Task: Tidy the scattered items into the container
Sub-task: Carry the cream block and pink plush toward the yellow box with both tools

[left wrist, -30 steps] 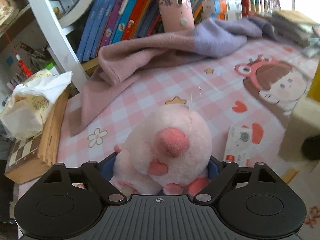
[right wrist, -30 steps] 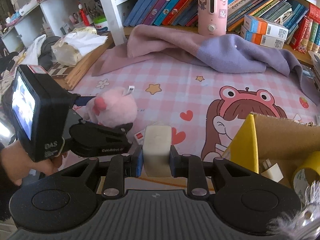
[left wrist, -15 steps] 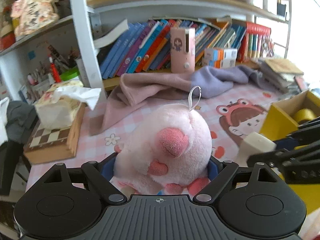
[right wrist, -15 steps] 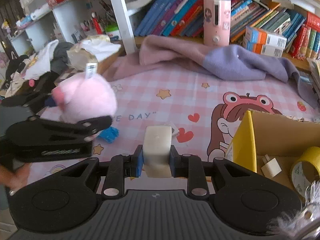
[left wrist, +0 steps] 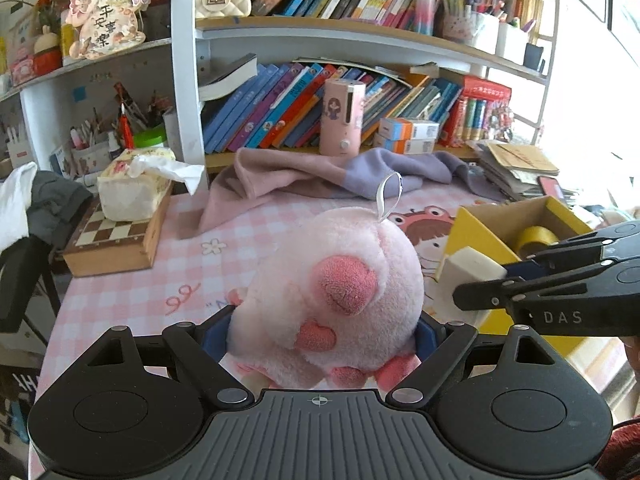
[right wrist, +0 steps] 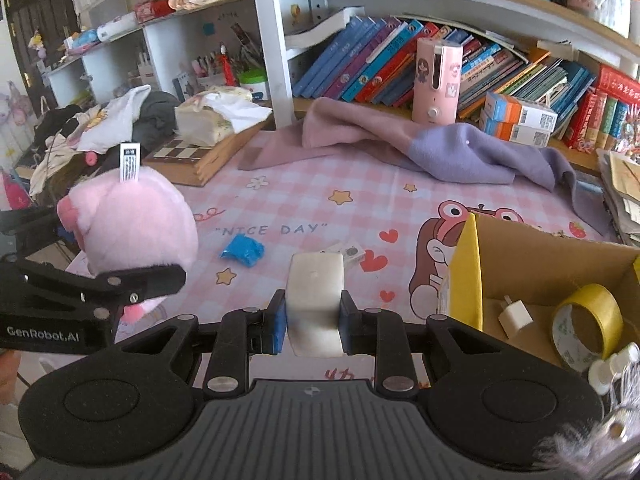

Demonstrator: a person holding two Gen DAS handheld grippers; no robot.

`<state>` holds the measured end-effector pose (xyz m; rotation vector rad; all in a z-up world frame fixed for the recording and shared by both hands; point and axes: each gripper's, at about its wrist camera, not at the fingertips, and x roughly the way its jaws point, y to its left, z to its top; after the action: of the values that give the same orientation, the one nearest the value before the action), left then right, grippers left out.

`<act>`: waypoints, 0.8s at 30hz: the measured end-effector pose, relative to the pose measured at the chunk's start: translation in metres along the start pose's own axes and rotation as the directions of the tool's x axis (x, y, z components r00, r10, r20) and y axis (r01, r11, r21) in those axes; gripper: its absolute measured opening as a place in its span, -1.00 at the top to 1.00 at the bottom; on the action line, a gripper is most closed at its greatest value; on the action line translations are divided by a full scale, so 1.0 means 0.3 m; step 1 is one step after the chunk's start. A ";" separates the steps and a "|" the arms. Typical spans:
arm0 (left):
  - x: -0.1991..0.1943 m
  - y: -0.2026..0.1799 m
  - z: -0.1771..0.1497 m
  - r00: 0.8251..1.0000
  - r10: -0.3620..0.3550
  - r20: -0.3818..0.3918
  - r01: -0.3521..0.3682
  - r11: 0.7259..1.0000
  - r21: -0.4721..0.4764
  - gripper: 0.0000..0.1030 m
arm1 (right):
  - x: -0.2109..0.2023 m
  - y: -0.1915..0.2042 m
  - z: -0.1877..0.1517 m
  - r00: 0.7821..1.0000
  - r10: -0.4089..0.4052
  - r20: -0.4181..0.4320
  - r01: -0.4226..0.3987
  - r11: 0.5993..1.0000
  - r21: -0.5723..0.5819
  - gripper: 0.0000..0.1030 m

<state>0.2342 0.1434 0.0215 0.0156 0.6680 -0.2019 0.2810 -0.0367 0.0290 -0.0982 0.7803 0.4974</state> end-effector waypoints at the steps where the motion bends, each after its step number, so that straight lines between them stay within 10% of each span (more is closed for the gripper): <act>1: -0.016 -0.005 -0.010 1.000 -0.009 0.005 0.009 1.000 -0.001 -0.70 | -0.011 0.007 -0.007 1.000 -0.003 0.003 0.003 1.000 -0.001 0.54; 24: -0.369 -0.069 -0.271 0.997 -0.075 0.028 0.075 0.997 -0.018 -0.70 | -0.285 0.251 -0.263 1.000 -0.002 0.016 0.003 1.000 -0.015 0.54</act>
<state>0.0955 0.1494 0.0269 -0.0308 0.6435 -0.2674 0.1433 -0.0249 0.0394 -0.1093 0.7604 0.5012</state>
